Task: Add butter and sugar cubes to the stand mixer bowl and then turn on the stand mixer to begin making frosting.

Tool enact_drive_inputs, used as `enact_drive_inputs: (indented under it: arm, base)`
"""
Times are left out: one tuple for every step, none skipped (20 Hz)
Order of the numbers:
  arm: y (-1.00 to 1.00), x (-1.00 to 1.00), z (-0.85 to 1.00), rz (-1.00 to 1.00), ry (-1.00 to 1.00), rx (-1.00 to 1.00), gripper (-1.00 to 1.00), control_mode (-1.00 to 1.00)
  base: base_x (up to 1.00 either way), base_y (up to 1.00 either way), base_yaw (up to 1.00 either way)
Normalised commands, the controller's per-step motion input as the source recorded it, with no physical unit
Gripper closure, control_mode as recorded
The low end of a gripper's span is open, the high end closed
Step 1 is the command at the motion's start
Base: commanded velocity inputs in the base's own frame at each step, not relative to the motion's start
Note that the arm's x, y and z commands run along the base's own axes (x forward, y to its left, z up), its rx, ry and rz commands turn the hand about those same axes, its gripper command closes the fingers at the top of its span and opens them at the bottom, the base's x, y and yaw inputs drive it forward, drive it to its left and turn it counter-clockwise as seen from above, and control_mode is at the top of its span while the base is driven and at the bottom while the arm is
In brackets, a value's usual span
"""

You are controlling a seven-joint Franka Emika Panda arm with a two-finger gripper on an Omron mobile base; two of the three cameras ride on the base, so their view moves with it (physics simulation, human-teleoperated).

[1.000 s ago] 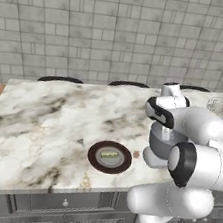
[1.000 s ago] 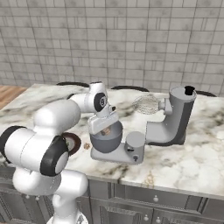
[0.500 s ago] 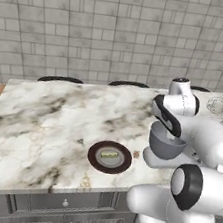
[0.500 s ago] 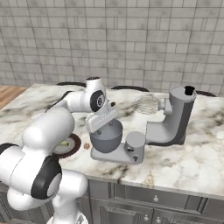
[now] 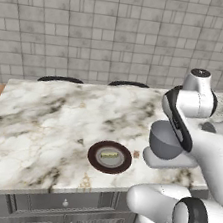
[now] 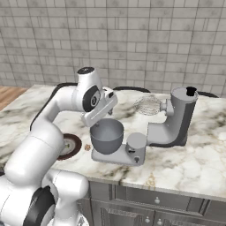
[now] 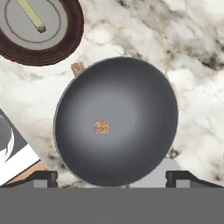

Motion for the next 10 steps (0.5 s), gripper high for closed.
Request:
enact_drive_inputs:
  arm:
    - [0.09, -0.47, 0.73, 0.0, -0.15, 0.0, -1.0, -1.0]
    - [0.23, -0.5, 0.66, 0.0, -0.14, 0.0, -1.0, -1.0]
    - [0.32, -0.45, 0.6, 0.0, -0.06, 0.0, -1.0, -1.0]
    - [0.46, -0.36, 0.48, 0.03, 0.0, 0.0, -1.0, -1.0]
    - [0.57, -0.28, 0.39, 0.07, 0.0, -0.04, -1.0, -1.0]
    - [0.62, -0.24, 0.26, 0.09, 0.0, -0.07, -1.0, -1.0]
    - [0.68, -0.23, 0.13, 0.11, 0.0, -0.09, -1.0, -1.0]
    - [0.74, -0.2, 0.01, 0.12, 0.02, -0.12, -1.0, -1.0]
    - [0.76, -0.19, 0.0, 0.12, 0.04, -0.14, -1.0, -1.0]
    - [0.64, -0.26, 0.0, 0.11, 0.0, -0.13, -1.0, -1.0]
  base:
    - [0.0, 0.0, 0.0]
    - [0.0, 0.0, 0.0]
    - [0.0, 0.0, 0.0]
    - [0.0, 0.0, 0.0]
    - [0.0, 0.0, 0.0]
    - [0.0, 0.0, 0.0]
    - [0.0, 0.0, 0.0]
    - [0.0, 0.0, 0.0]
    - [0.0, 0.0, 0.0]
    - [0.0, 0.0, 0.0]
